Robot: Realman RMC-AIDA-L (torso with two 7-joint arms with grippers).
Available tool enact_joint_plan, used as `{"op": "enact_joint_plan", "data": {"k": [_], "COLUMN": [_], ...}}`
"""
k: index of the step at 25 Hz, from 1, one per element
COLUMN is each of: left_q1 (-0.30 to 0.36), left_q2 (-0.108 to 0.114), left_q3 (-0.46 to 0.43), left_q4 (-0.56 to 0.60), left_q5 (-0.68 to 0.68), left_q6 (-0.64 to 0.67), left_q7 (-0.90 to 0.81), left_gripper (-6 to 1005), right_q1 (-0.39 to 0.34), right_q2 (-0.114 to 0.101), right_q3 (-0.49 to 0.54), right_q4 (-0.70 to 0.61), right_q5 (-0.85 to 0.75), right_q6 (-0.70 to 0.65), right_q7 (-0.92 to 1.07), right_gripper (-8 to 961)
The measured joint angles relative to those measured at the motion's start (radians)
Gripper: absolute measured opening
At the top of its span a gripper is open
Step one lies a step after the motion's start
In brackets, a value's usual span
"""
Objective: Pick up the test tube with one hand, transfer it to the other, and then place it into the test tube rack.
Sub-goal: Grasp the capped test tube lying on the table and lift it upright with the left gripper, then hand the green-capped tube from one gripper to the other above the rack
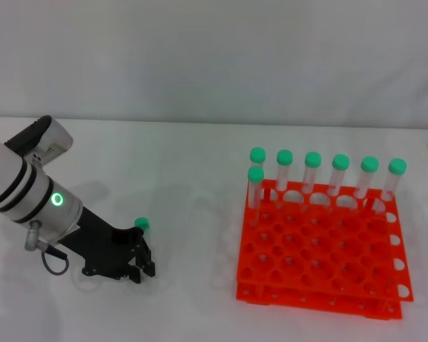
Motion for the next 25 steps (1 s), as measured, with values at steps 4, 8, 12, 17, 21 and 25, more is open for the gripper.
{"op": "enact_joint_plan", "data": {"k": [4, 8, 12, 17, 21, 25], "left_q1": [0.001, 0.001, 0.01, 0.053, 0.076, 0.1], "left_q2": [0.004, 0.005, 0.006, 0.008, 0.009, -0.006], "left_q3": [0.0, -0.002, -0.007, -0.009, -0.009, -0.009], "left_q4": [0.004, 0.008, 0.051, 0.132, 0.143, 0.146], "left_q5": [-0.003, -0.006, -0.031, -0.157, -0.284, -0.426], "left_q6": [0.0, -0.01, -0.041, -0.143, -0.24, -0.294], "left_q7": [0.011, 0.027, 0.055, 0.187, 0.344, 0.522], "left_gripper": [218, 202, 195, 199, 202, 205], "right_q1": [0.0, -0.006, -0.007, -0.007, -0.008, -0.009], "right_q2": [0.001, 0.002, 0.002, 0.0, -0.001, -0.002], "right_q3": [0.0, 0.0, 0.0, 0.001, 0.001, 0.001], "right_q4": [0.002, 0.001, 0.0, 0.0, -0.003, -0.004], "right_q5": [0.0, 0.0, 0.001, 0.002, 0.002, 0.004], "right_q6": [0.0, 0.0, 0.0, 0.0, -0.001, -0.01], "right_q7": [0.0, 0.0, 0.0, 0.0, 0.0, 0.0], "right_gripper": [871, 871, 870, 870, 869, 869]}}
